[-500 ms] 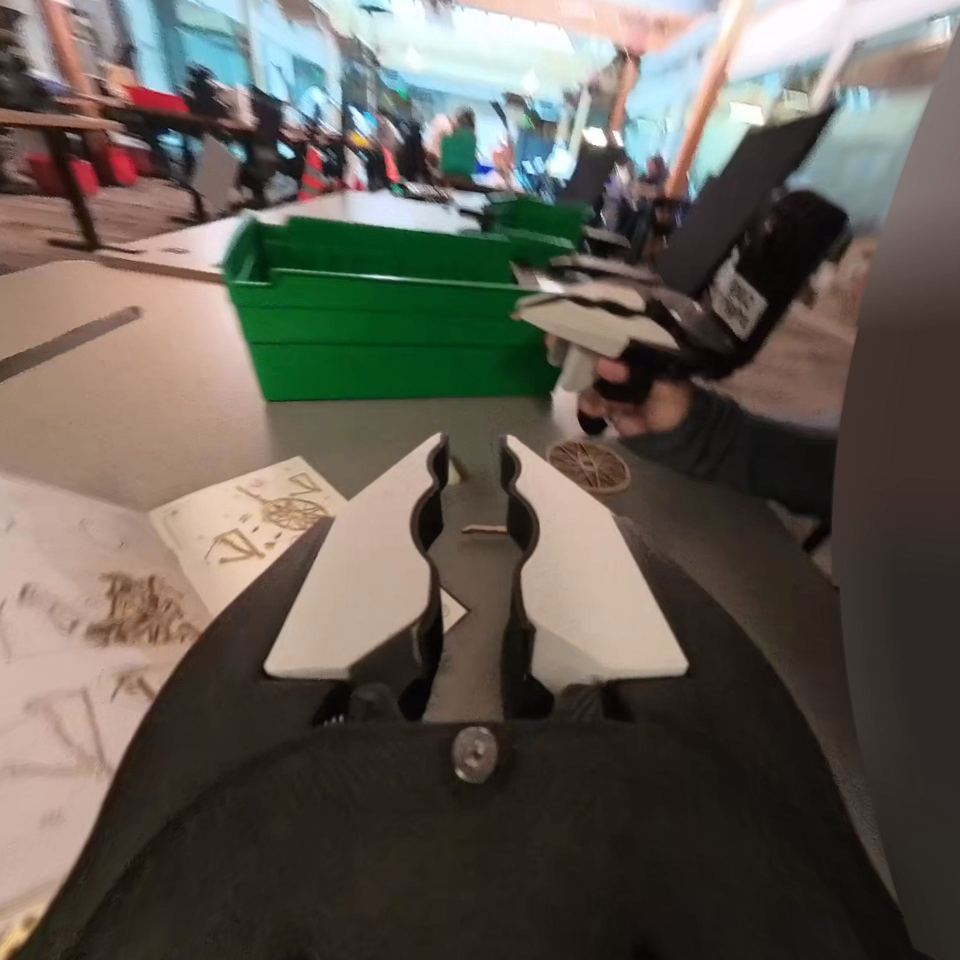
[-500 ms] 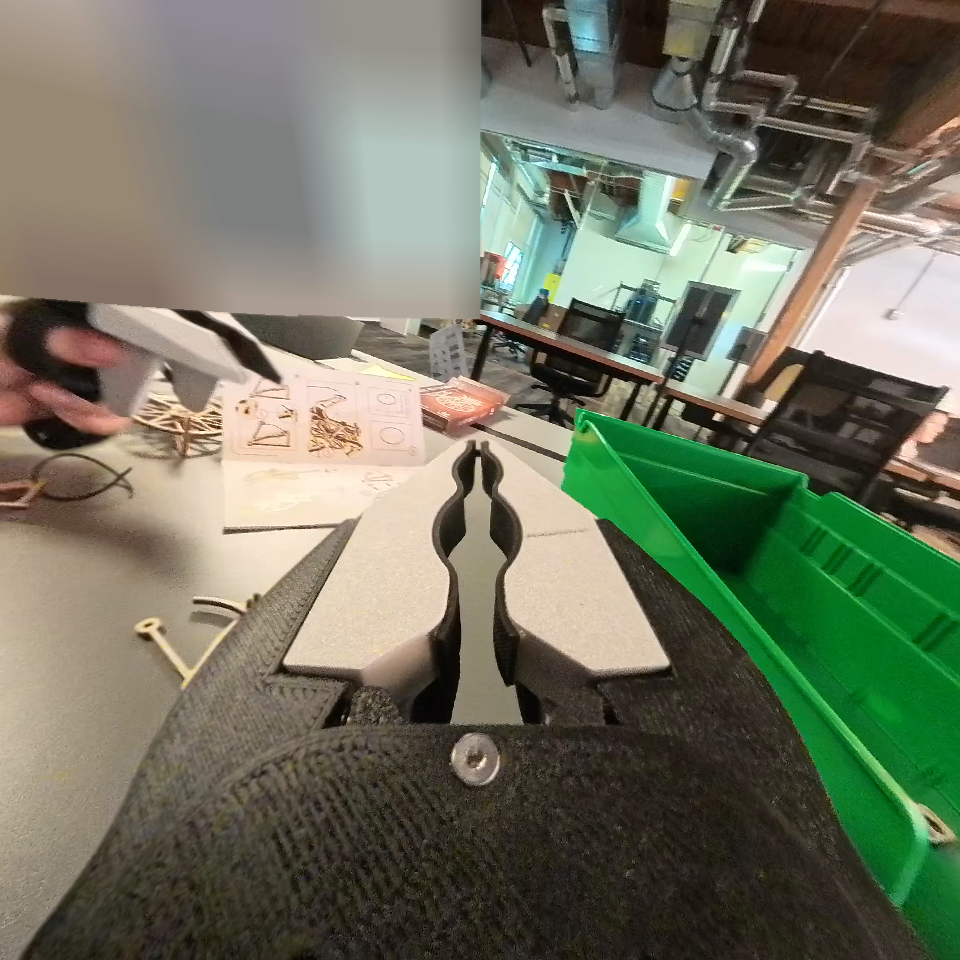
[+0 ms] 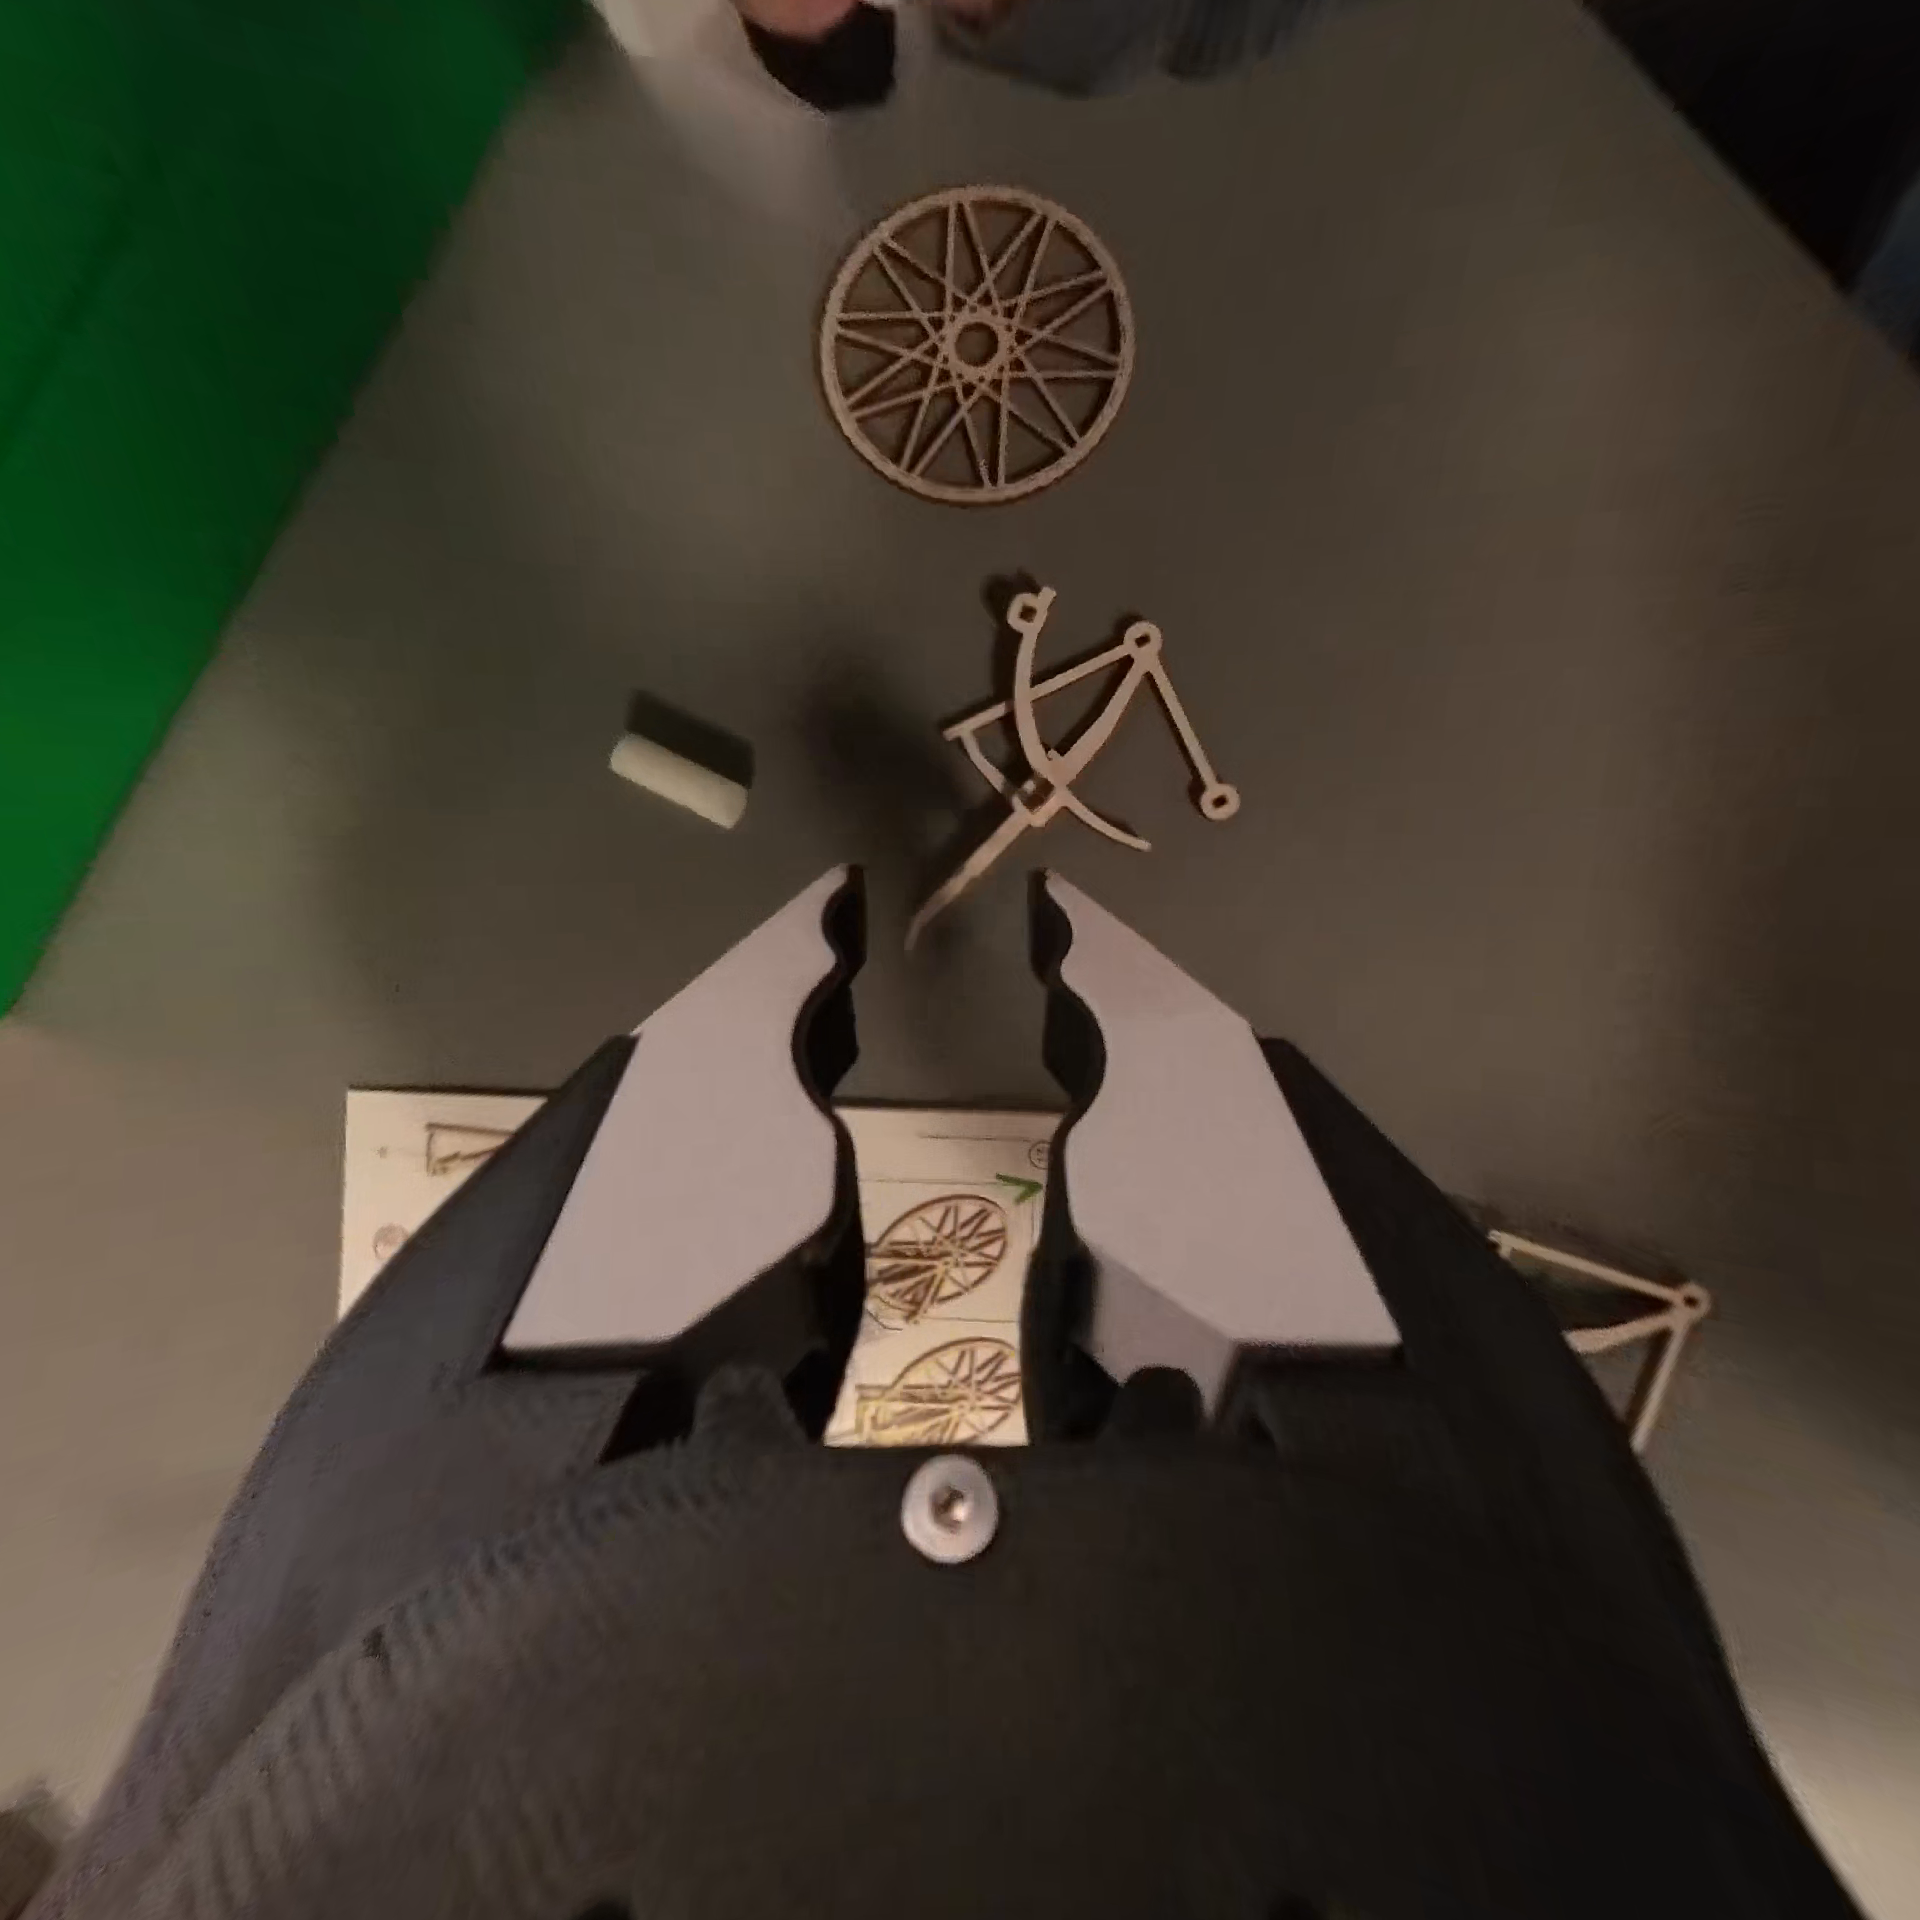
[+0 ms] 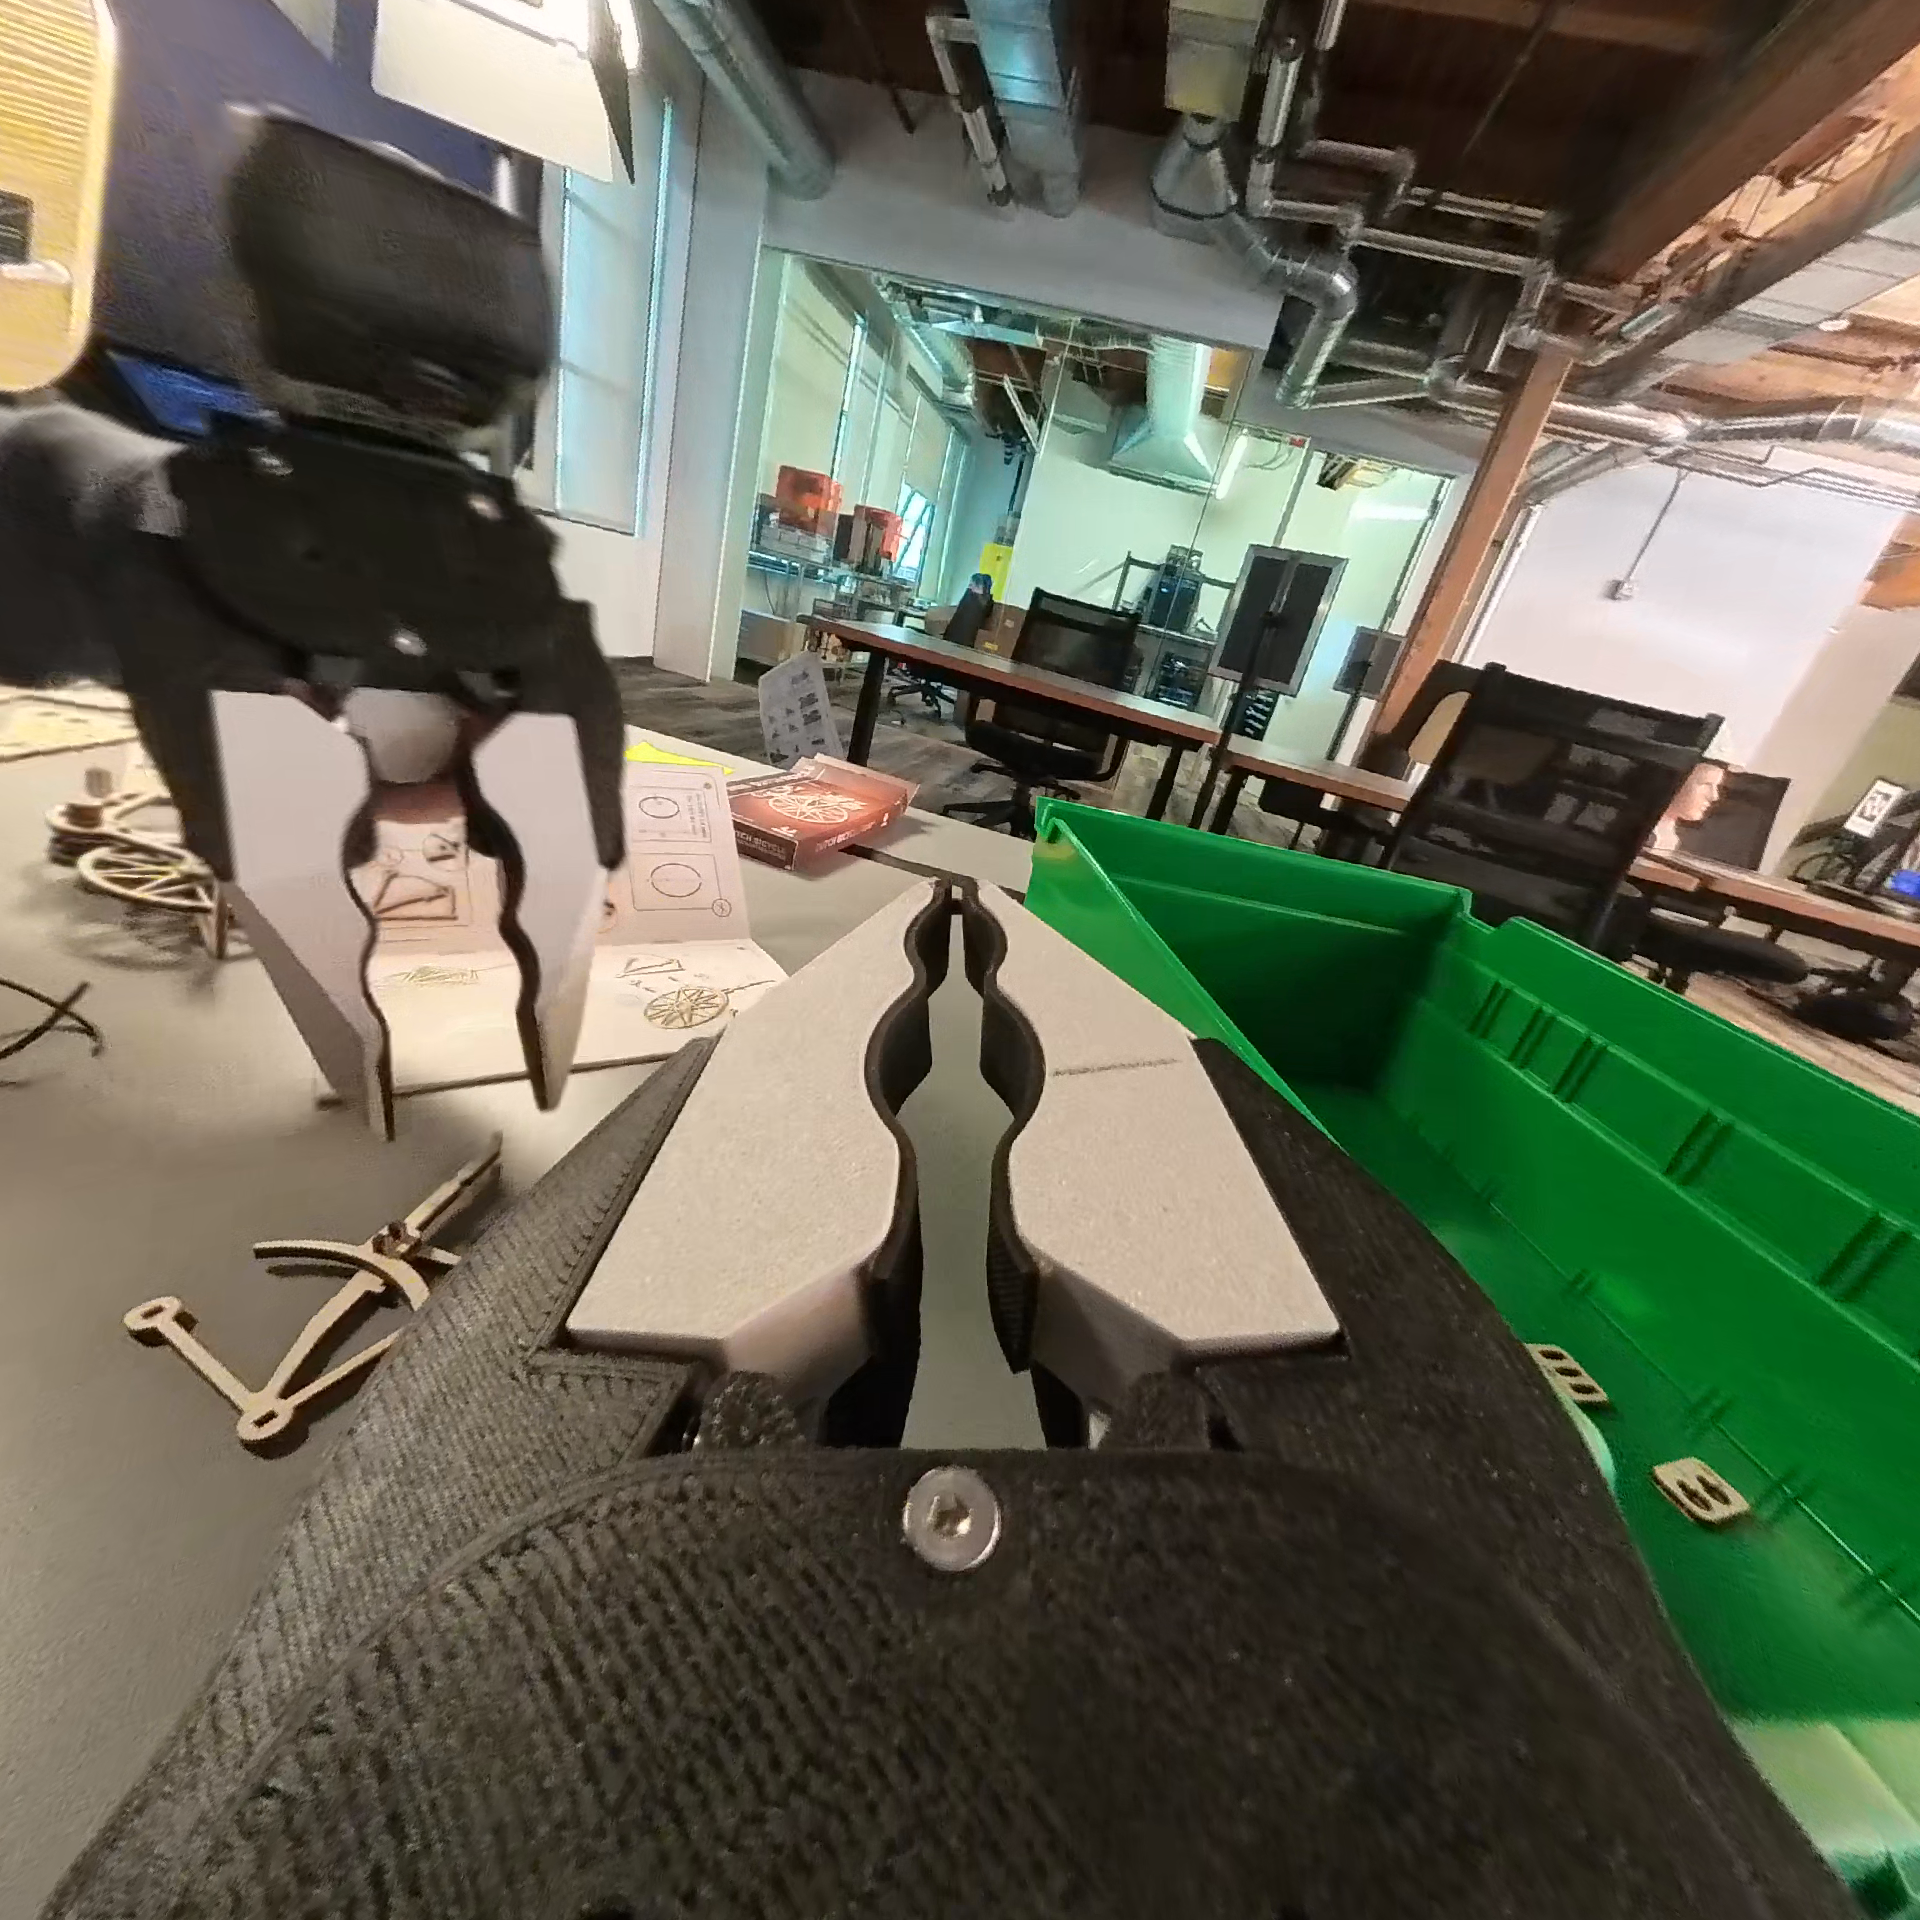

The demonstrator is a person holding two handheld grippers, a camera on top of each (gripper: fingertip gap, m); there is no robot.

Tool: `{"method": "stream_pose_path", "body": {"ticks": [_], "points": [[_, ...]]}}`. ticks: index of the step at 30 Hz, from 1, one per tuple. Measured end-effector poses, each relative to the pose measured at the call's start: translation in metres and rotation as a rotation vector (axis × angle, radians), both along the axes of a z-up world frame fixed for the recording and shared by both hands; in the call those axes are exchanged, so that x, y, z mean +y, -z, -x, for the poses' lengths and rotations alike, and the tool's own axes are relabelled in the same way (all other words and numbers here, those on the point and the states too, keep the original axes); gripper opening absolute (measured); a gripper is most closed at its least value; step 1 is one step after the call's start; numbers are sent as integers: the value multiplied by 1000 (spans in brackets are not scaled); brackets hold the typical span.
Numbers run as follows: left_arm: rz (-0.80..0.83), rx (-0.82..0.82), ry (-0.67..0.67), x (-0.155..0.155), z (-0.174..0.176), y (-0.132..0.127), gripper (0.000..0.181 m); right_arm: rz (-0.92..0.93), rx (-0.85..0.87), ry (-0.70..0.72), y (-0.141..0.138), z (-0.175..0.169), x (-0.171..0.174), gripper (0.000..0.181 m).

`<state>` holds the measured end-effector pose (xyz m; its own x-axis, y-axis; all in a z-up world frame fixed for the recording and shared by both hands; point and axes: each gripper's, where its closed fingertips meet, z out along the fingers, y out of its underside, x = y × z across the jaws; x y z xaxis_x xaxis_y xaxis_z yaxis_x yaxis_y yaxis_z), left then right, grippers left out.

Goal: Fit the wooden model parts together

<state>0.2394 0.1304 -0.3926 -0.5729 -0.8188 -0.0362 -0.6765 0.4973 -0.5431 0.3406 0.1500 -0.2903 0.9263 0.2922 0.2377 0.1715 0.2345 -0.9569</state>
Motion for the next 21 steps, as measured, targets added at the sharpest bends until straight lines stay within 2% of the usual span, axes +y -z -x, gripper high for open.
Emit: {"method": "stream_pose_path", "body": {"ticks": [7,14,16,19,21], "points": [[-80,156,112,-2,3,15,14,0,-3,4,0,0,0,0],[-126,239,119,-3,8,22,14,-2,5,8,0,-2,0,0],[-136,261,129,-4,11,22,4,-3,7,10,0,-2,0,0],[-158,220,108,-2,10,20,2,-8,13,16,-1,-4,0,0],[-175,137,80,0,5,17,2,-10,18,17,-1,-5,0,0]]}}
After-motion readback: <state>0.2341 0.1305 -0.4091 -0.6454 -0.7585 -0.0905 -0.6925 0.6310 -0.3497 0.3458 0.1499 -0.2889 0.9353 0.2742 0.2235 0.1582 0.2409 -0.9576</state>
